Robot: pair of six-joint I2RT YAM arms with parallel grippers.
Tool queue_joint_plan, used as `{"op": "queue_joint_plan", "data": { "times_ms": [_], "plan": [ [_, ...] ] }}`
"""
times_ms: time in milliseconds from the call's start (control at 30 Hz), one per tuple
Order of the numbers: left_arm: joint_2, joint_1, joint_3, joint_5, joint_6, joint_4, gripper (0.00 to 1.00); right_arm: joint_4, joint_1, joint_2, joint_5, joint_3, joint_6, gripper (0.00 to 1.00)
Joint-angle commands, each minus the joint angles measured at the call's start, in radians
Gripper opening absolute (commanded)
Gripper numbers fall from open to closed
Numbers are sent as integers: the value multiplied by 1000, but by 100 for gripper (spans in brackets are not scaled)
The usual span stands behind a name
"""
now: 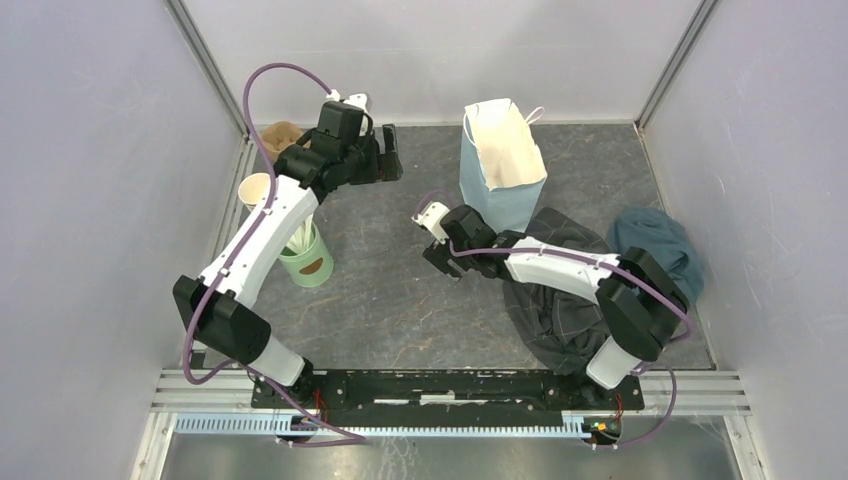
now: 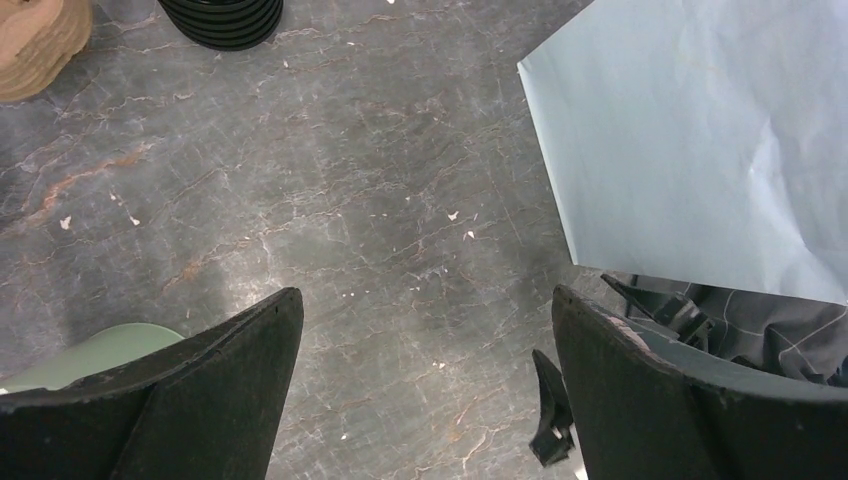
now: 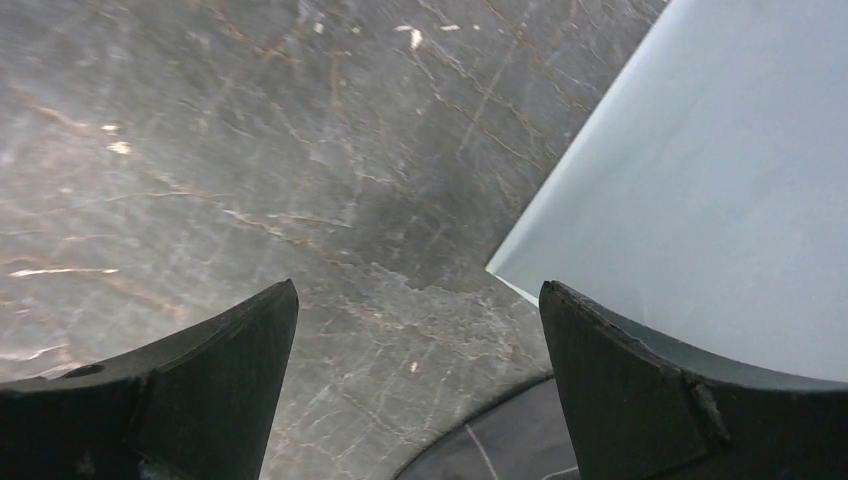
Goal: Pack the takeout coffee
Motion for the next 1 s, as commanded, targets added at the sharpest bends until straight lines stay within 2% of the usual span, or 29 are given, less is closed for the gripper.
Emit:
{"op": "queue_joint_plan", "data": {
  "times_ms": [0,433,600,733,867,967],
  "plan": [
    [-34,-2,56,-20,-24,-34,100,59,-18,39,155,59,-42,98],
    [9,0,115,-42,-1,-76,100,57,-132,156,214,145,-65,98],
    [40,29,187,-100,-4,-128,100,-11,-132,139,124,205,-39,98],
    [39,143,246,-137,-8,-201,100,-79,-129,51,-104,237,29,98],
    [16,349,259,-191,-50,-268,100,-133,-122,-42,-293,224,100,98],
    [7,494,247,-200,-81,-289,100,-172,-121,-93,-362,208,115,98]
  ]
}}
